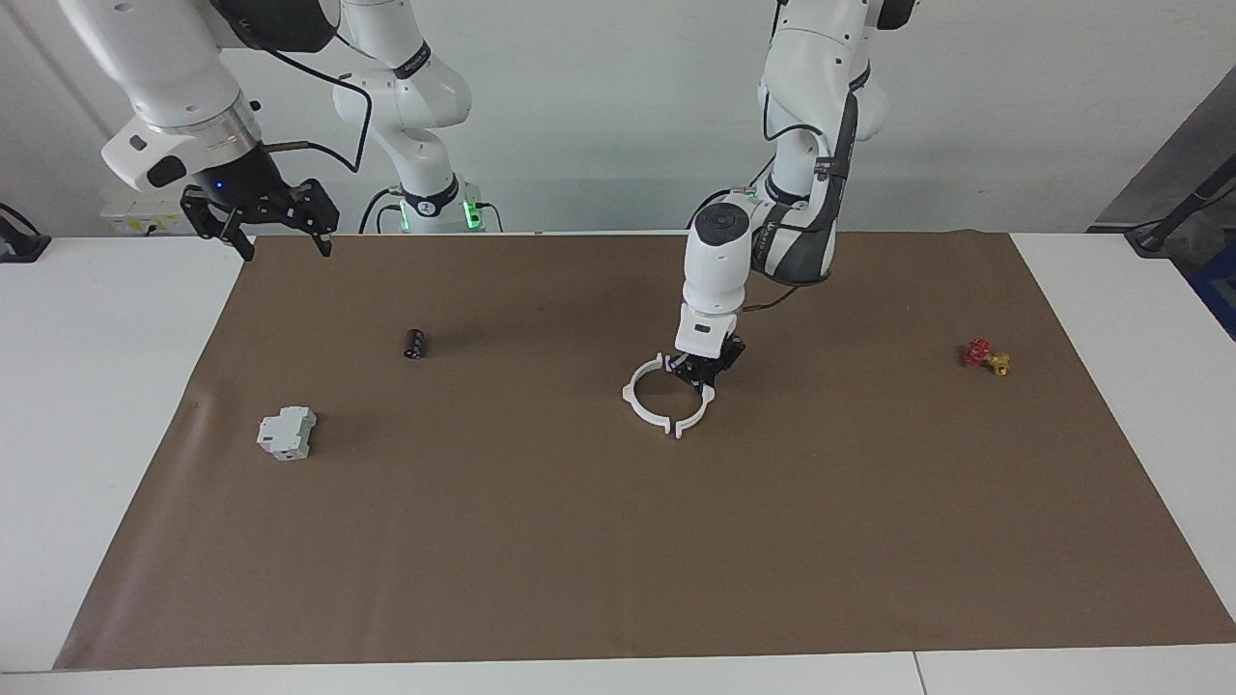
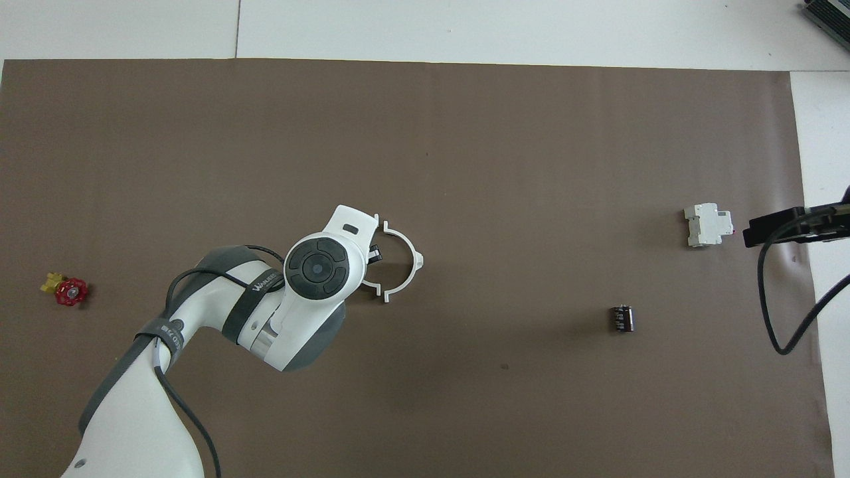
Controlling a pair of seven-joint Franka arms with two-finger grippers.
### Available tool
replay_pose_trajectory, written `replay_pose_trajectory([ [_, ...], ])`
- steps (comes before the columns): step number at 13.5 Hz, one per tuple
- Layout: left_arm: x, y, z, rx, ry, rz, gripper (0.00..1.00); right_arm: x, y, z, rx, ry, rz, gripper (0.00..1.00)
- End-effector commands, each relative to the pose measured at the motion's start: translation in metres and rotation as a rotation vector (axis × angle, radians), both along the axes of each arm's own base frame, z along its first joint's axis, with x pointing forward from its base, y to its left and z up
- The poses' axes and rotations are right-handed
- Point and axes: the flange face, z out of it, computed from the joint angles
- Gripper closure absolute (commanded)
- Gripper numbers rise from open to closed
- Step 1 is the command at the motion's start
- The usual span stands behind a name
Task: Assemble drain pipe with both arms
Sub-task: 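Press the held half-ring onto the placed half-ring with the left gripper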
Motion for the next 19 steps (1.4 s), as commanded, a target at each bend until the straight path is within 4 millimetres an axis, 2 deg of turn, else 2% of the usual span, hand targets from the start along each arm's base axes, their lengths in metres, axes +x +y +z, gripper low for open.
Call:
replay_pose_trajectory([
  [1, -0.007, 0.0, 0.003, 0.008, -0.022, -0.008, 1.0, -0.006, 0.002, 0.0, 0.014, -0.019, -0.015, 0.0],
  [8, -0.026, -0.006, -0.005, 0.02, -0.001, -0.03, 1.0, -0.006, 0.002, 0.001, 0.014, -0.02, -0.015, 0.0],
  [19, -0.021, -0.006, -0.003, 0.006, -0.02, -0.032, 1.0, -0.006, 0.002, 0.0, 0.014, -0.019, -0.015, 0.0],
])
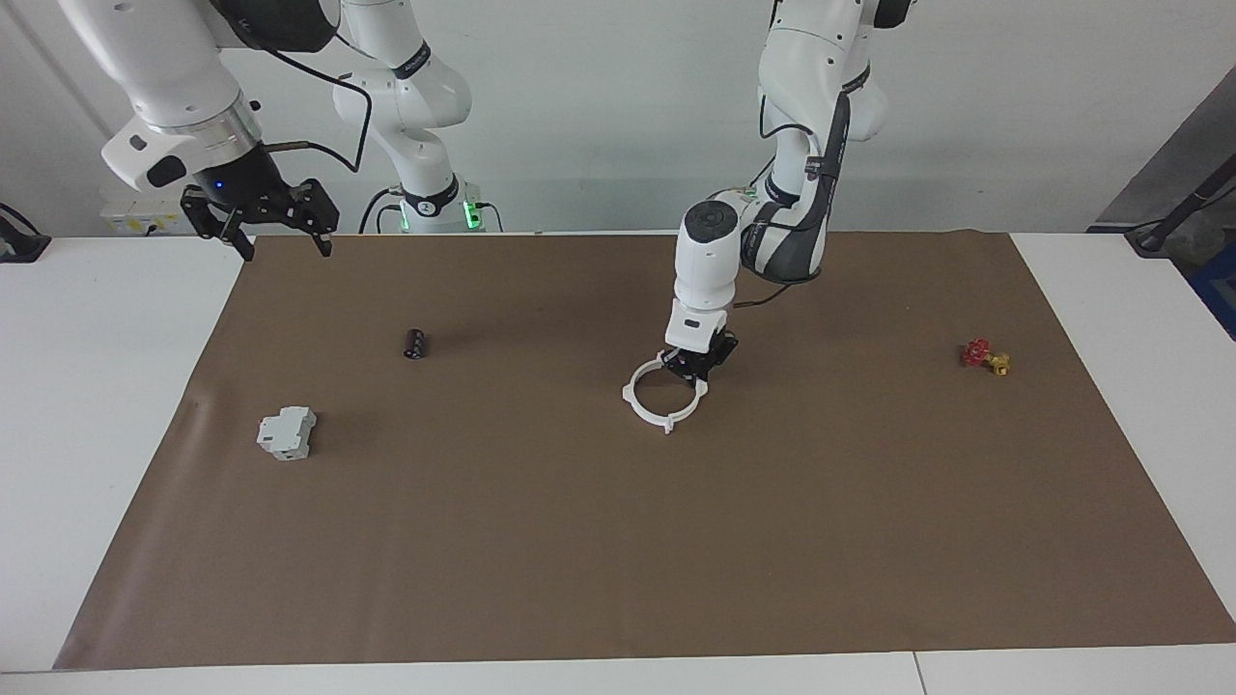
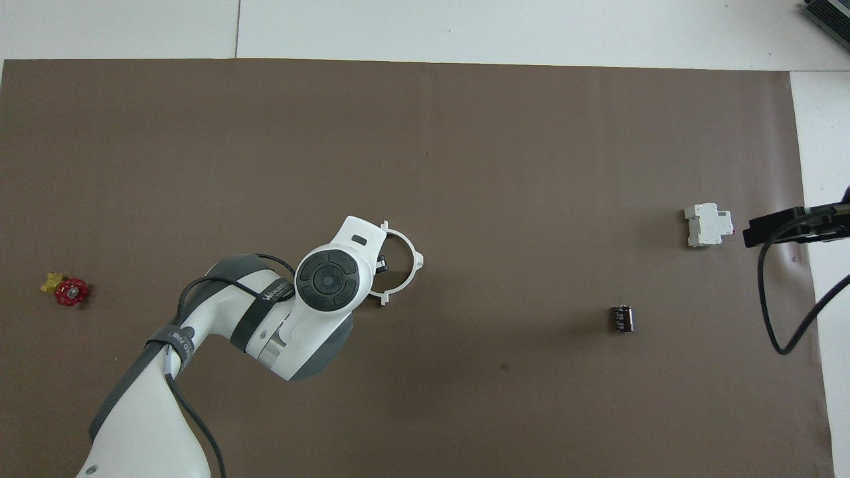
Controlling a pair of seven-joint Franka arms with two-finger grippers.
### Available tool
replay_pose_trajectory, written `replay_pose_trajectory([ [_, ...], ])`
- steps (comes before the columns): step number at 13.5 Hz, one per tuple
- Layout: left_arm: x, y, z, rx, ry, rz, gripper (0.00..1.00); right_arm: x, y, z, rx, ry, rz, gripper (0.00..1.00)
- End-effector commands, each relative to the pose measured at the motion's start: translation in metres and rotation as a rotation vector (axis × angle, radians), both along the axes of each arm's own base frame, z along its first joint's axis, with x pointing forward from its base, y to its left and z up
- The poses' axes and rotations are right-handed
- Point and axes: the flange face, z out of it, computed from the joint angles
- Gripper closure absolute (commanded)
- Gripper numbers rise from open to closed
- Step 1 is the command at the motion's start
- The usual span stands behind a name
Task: Assemble drain pipe with both arms
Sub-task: 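Press the held half-ring onto the placed half-ring with the left gripper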
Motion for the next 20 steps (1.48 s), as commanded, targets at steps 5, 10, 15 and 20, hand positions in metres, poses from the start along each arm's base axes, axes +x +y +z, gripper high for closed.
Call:
replay_pose_trajectory([
  [5, -0.004, 0.005, 0.004, 0.0, -0.028, 0.0, 0.35, -0.006, 0.002, 0.0, 0.014, -0.019, -0.015, 0.0],
  [10, -0.003, 0.005, 0.005, -0.002, -0.031, 0.002, 0.0, -0.006, 0.002, 0.0, 0.014, -0.019, -0.015, 0.0],
  [15, -0.003, 0.005, 0.005, -0.002, -0.031, 0.002, 0.0, -0.006, 0.002, 0.0, 0.014, -0.019, -0.015, 0.0],
  [20, 0.002, 0.005, 0.017, 0.002, -0.032, 0.007, 0.0, -0.006, 0.002, 0.0, 0.014, -0.019, -0.015, 0.0],
])
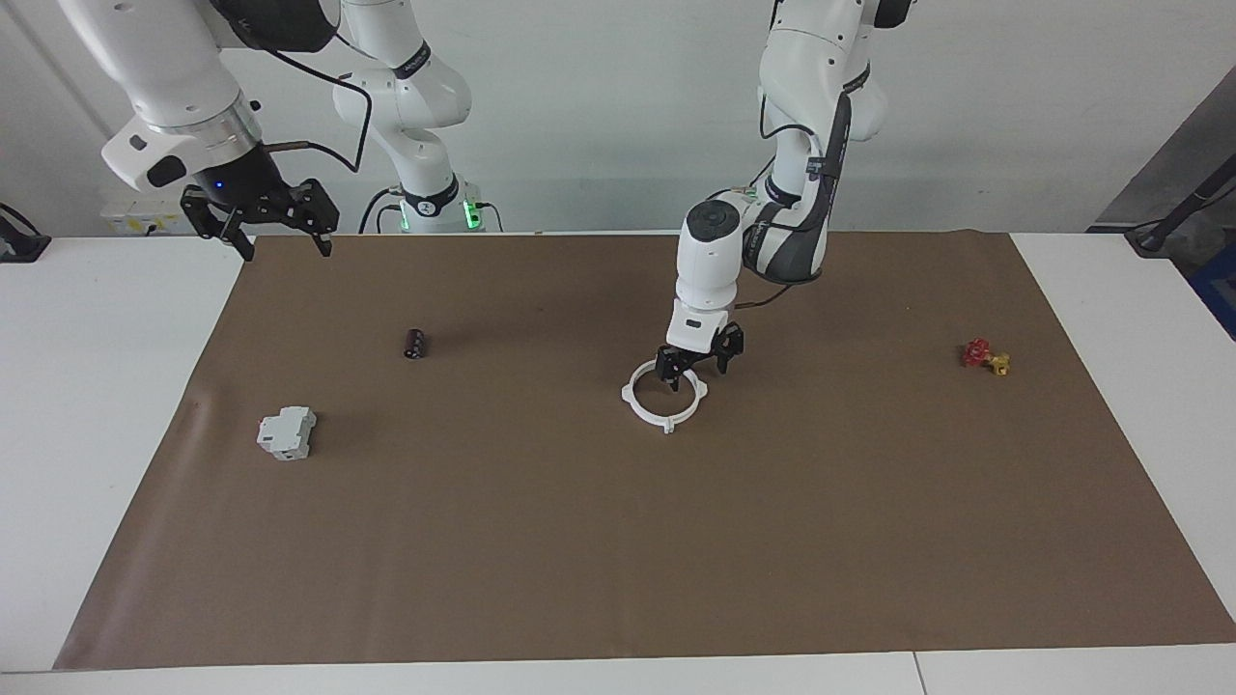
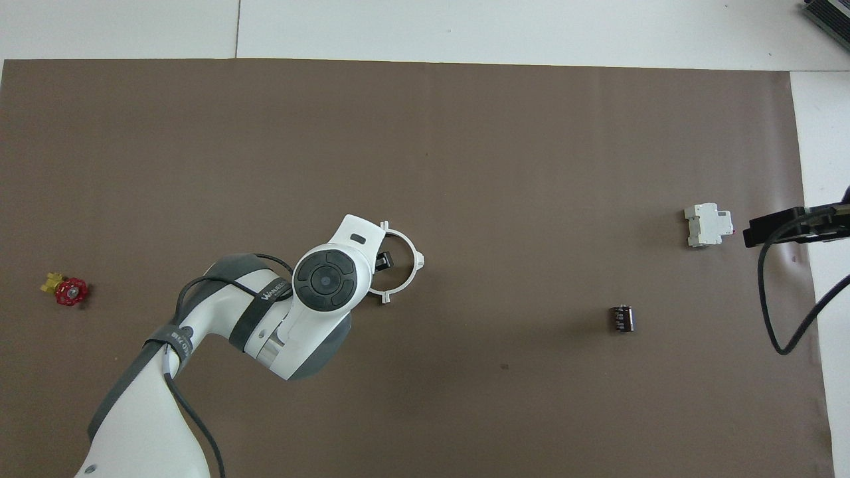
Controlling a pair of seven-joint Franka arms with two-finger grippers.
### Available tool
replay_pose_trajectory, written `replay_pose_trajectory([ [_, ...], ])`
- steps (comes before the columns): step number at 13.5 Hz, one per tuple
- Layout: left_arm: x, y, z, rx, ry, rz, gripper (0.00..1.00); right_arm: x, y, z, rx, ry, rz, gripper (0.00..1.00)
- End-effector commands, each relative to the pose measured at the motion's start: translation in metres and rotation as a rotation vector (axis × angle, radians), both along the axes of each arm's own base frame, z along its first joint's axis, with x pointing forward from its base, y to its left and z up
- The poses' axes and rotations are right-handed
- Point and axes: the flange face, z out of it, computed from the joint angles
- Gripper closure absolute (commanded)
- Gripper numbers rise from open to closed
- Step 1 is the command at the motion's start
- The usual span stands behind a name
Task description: Assemble drain pipe with both arms
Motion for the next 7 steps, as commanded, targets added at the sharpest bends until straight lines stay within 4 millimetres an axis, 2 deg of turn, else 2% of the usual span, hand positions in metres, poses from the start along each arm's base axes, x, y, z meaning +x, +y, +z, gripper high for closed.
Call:
replay_pose_trajectory([
  [1, 0.004, 0.008, 0.046, 0.023, -0.018, 0.016, 0.0, -0.006, 0.002, 0.0, 0.014, -0.019, -0.015, 0.0],
  [3, 0.016, 0.033, 0.102, 0.05, -0.004, 0.041, 0.0, -0.006, 0.002, 0.0, 0.014, -0.019, -0.015, 0.0],
  [5, 0.018, 0.054, 0.146, 0.063, 0.001, 0.041, 0.0, -0.006, 0.002, 0.0, 0.014, -0.019, -0.015, 0.0],
  [7, 0.029, 0.089, 0.19, 0.086, 0.024, 0.036, 0.0, -0.006, 0.002, 0.0, 0.014, -0.019, -0.015, 0.0],
])
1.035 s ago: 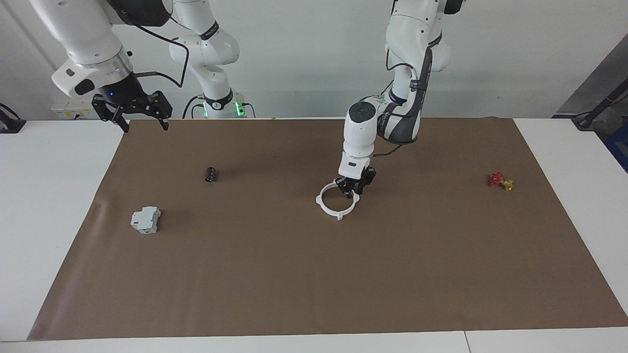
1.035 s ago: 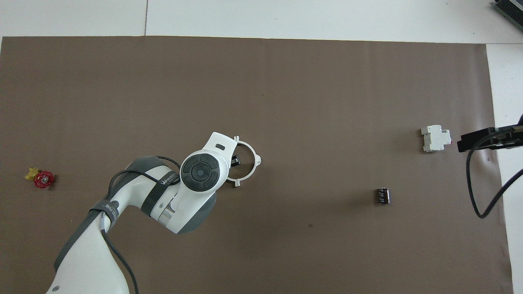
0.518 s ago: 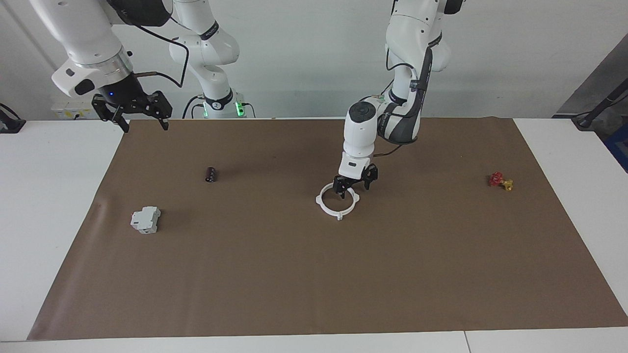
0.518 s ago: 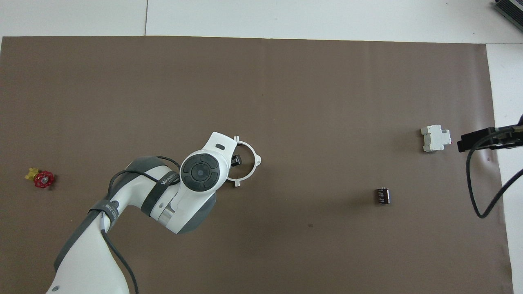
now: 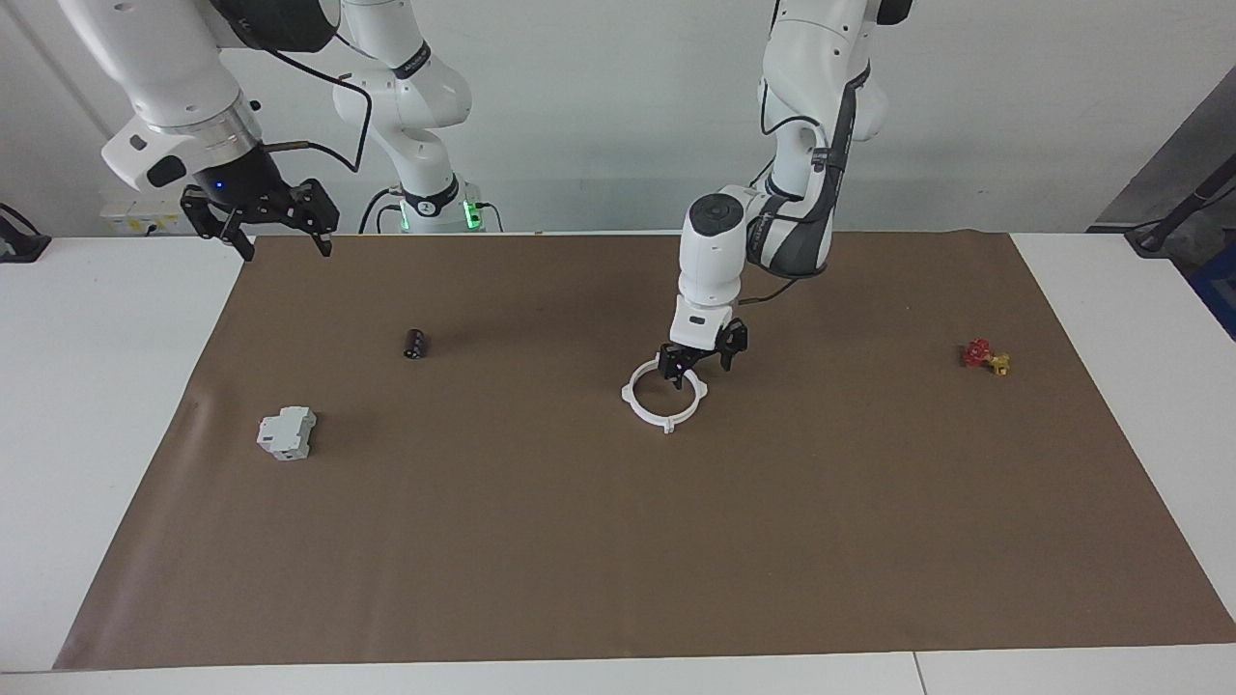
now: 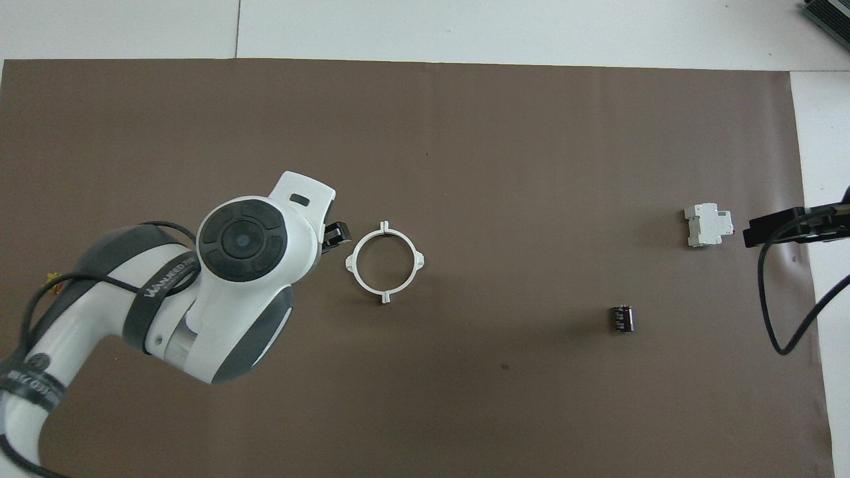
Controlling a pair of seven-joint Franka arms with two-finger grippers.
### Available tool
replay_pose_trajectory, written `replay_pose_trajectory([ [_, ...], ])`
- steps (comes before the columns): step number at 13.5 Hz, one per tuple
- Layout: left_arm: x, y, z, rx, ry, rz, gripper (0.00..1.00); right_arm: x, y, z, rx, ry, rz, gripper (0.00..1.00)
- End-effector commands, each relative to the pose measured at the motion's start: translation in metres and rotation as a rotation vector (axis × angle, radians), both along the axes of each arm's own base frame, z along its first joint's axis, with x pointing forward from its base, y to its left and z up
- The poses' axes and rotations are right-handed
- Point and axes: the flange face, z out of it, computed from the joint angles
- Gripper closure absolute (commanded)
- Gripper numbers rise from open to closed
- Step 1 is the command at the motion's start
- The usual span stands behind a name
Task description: Assemble drain pipe with both arms
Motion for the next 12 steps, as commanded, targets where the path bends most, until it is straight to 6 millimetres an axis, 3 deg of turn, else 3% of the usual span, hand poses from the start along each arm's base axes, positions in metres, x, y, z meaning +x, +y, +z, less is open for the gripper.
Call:
replay_pose_trajectory([
  [1, 0.01, 0.053, 0.055, 0.046, 0.028, -0.052, 0.0, -0.006, 0.002, 0.0, 0.014, -0.019, -0.015, 0.0],
  [4, 0.03, 0.166, 0.103, 0.015, 0.083, -0.158, 0.0, -0.006, 0.002, 0.0, 0.014, -0.019, -0.015, 0.0],
  [6, 0.034, 0.222, 0.109, 0.001, 0.109, -0.175, 0.0, -0.006, 0.002, 0.0, 0.014, -0.019, -0.015, 0.0],
  [10, 0.026, 0.302, 0.116, 0.001, 0.164, -0.292, 0.0, -0.006, 0.002, 0.0, 0.014, -0.019, -0.015, 0.0],
  [12, 0.023, 0.308, 0.132, -0.004, 0.179, -0.286, 0.0, -0.006, 0.002, 0.0, 0.014, -0.019, -0.015, 0.0],
])
